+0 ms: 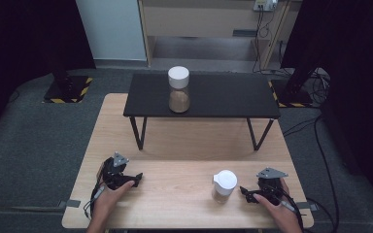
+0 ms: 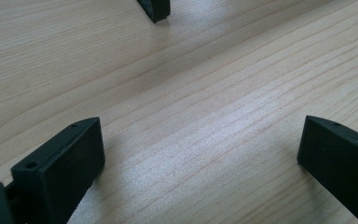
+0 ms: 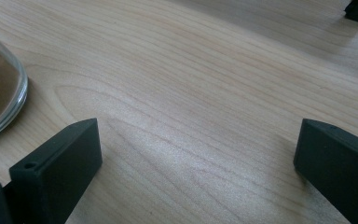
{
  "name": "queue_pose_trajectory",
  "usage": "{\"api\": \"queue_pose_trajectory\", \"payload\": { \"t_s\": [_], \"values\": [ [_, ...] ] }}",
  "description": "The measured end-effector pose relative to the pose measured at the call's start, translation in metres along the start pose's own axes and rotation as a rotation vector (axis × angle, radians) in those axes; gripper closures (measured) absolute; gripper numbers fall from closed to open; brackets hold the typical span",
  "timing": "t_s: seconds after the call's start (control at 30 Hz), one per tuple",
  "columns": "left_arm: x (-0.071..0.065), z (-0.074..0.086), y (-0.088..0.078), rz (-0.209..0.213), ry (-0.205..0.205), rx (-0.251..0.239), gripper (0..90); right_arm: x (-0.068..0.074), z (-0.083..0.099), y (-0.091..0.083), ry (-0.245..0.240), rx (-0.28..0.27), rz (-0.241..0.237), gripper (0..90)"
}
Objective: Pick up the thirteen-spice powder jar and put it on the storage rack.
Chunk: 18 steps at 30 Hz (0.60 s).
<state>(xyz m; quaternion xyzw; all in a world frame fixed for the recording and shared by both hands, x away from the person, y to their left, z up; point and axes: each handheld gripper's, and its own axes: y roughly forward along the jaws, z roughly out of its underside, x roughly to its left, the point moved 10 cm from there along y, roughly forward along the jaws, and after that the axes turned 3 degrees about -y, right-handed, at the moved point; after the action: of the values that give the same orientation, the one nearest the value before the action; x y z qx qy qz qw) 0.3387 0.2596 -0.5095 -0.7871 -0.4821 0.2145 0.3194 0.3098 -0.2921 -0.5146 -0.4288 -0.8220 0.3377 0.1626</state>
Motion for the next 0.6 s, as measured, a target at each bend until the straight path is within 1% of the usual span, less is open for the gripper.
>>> {"api": "queue_pose_trajectory", "payload": {
  "t_s": [0.07, 0.13, 0.23, 0.33, 0.6],
  "values": [
    [0.0, 0.0, 0.0, 0.0, 0.002, 0.0, 0.0, 0.001, 0.001, -0.001, -0.008, 0.001, -0.017, 2.4],
    [0.0, 0.0, 0.0, 0.0, 0.001, 0.0, 0.0, 0.002, 0.0, -0.004, -0.02, 0.005, -0.032, 7.0],
    [0.0, 0.0, 0.0, 0.0, 0.002, 0.001, 0.0, 0.003, -0.001, -0.01, -0.037, -0.001, -0.051, 6.7],
    [0.0, 0.0, 0.0, 0.0, 0.001, 0.0, 0.0, 0.005, -0.001, -0.018, -0.045, -0.019, -0.078, 6.4],
    [0.0, 0.0, 0.0, 0.001, 0.002, 0.0, 0.0, 0.019, -0.003, -0.035, -0.115, -0.031, -0.159, 7.7]
  ]
}}
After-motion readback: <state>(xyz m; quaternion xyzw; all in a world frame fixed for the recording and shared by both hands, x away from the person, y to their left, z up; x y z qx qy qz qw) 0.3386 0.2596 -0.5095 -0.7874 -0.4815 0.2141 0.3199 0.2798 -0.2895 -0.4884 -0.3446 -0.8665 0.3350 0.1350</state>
